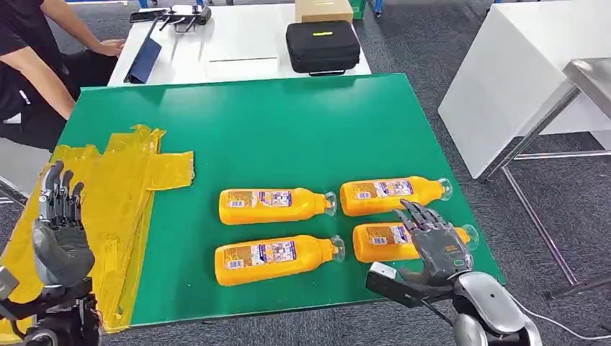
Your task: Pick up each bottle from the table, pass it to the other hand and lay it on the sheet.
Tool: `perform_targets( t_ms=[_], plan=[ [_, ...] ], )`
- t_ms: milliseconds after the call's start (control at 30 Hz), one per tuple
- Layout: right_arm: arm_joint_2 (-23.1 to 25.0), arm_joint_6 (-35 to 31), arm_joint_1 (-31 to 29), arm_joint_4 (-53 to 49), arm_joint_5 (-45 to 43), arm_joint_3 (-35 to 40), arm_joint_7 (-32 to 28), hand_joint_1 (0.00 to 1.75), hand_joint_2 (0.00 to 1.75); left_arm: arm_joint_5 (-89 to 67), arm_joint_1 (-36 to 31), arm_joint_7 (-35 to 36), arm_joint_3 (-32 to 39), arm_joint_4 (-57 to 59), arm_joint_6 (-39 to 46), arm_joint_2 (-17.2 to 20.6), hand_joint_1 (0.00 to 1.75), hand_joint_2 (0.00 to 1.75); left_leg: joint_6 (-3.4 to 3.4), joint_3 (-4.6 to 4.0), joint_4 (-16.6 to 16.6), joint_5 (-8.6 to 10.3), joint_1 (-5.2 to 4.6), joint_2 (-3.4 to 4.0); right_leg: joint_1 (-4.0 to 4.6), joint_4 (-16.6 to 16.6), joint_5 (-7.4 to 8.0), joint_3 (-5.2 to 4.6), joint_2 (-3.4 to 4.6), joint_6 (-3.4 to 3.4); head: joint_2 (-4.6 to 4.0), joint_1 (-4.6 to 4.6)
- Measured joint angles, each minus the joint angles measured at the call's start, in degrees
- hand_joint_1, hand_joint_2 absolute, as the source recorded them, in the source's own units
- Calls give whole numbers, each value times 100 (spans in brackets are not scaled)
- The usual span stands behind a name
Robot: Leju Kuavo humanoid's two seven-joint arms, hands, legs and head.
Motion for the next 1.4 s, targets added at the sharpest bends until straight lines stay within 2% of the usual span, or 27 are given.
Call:
perform_targets(
  t_ms=[267,667,1400],
  plan=[
    [-22,125,-31,488,-105,-696,-186,0,175,0,-13,46,-2,0,-26,0,0,0,0,0,0,-1,0,2,0,0,0,0,0,0,0,0],
    [-24,289,14,715,123,-1161,-352,0,175,53,-14,59,-37,0,26,7,0,0,0,1,0,-1,0,1,0,0,0,0,0,0,0,0],
    [7,70,-487,1275,394,-1161,-280,0,175,0,104,48,-31,-2,15,24,0,0,0,0,0,0,0,0,0,0,0,4,0,0,0,0]
  ],
)
